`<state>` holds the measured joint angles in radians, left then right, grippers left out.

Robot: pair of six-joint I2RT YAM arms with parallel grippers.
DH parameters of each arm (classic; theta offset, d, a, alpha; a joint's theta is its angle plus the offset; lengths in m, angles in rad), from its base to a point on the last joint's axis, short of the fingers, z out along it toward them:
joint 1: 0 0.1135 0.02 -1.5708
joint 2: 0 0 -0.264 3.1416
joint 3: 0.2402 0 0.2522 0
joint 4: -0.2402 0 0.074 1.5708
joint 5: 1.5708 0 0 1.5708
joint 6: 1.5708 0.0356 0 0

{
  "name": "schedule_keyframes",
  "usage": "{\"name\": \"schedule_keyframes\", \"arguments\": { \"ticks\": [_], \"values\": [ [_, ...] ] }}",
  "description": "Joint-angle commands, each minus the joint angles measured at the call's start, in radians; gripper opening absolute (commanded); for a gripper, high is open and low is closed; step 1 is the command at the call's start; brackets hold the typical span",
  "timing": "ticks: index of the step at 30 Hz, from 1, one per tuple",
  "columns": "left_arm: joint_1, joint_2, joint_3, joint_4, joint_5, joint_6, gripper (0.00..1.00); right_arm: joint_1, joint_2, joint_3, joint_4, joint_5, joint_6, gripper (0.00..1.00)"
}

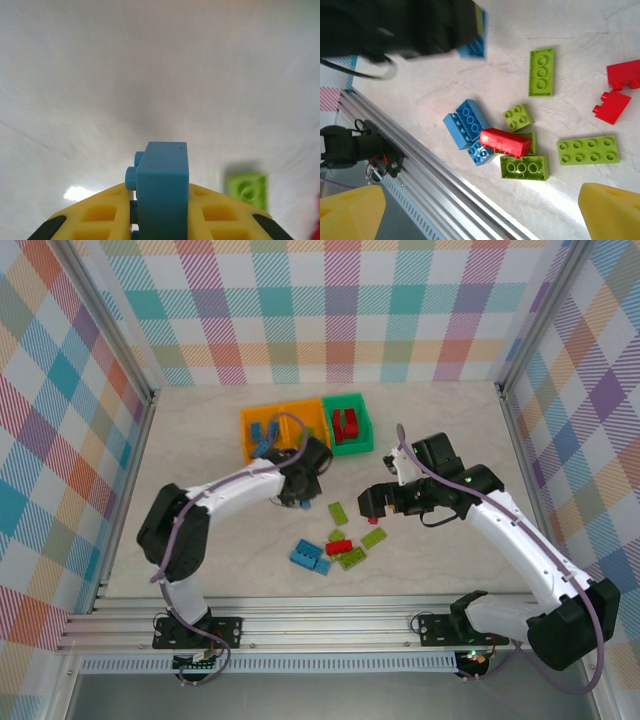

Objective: Sort the legos into containers by color

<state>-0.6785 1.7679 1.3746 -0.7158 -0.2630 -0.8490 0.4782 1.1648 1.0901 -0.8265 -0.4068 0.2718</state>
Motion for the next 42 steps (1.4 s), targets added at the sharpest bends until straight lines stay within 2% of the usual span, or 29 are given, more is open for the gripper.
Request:
{"name": "schedule_keyframes", "arguments": {
  "ticks": [1, 4, 7, 10, 13, 17, 21, 23, 28, 31, 34, 37, 42],
  "values": [
    [0.094, -0.098, 0.095, -0.044, -0.194, 0.153, 0.11, 0.001, -0.031, 0.005, 0.029, 0.033, 0.026, 1.0],
    [0.202, -0.044, 0.147, 0.003, -0.203, 0.229, 0.11, 0.002, -0.028, 0.008, 0.044, 0.023, 0.042, 1.0],
    [0.28, 0.07, 0.24, 0.017, -0.11, 0.27, 0.11, 0.001, -0.029, 0.017, 0.043, 0.02, 0.053, 1.0],
    [0.348, 0.205, 0.35, -0.004, -0.043, 0.259, 0.11, 0.002, -0.045, 0.022, 0.038, 0.016, 0.057, 1.0],
    [0.398, 0.312, 0.444, -0.02, -0.023, 0.247, 0.12, 0.001, -0.065, 0.024, 0.025, 0.016, 0.063, 1.0],
    [0.421, 0.394, 0.522, 0.046, 0.048, 0.323, 0.22, 0.002, -0.098, -0.001, 0.031, 0.024, 0.072, 1.0],
    [0.422, 0.408, 0.538, 0.063, 0.054, 0.346, 0.38, 0.002, -0.094, -0.001, 0.02, 0.028, 0.069, 1.0],
    [0.422, 0.399, 0.531, 0.054, 0.059, 0.342, 0.4, 0.002, -0.092, -0.007, 0.024, 0.025, 0.074, 1.0],
    [0.421, 0.309, 0.452, 0.08, 0.069, 0.331, 0.43, 0.002, -0.074, -0.016, 0.029, 0.057, 0.096, 1.0],
    [0.416, 0.205, 0.382, 0.102, 0.103, 0.312, 0.43, 0.002, -0.048, -0.023, 0.027, 0.105, 0.124, 0.98],
    [0.394, 0.039, 0.275, 0.121, 0.132, 0.273, 0.43, 0.015, -0.002, -0.027, 0.021, 0.15, 0.142, 0.94],
    [0.343, -0.167, 0.135, 0.138, 0.167, 0.234, 0.44, 0.073, 0.072, 0.009, -0.013, 0.231, 0.14, 0.92],
    [0.218, -0.52, -0.092, 0.184, 0.183, 0.351, 0.5, 0.173, 0.221, 0.081, -0.029, 0.329, 0.141, 0.9]
  ]
}}
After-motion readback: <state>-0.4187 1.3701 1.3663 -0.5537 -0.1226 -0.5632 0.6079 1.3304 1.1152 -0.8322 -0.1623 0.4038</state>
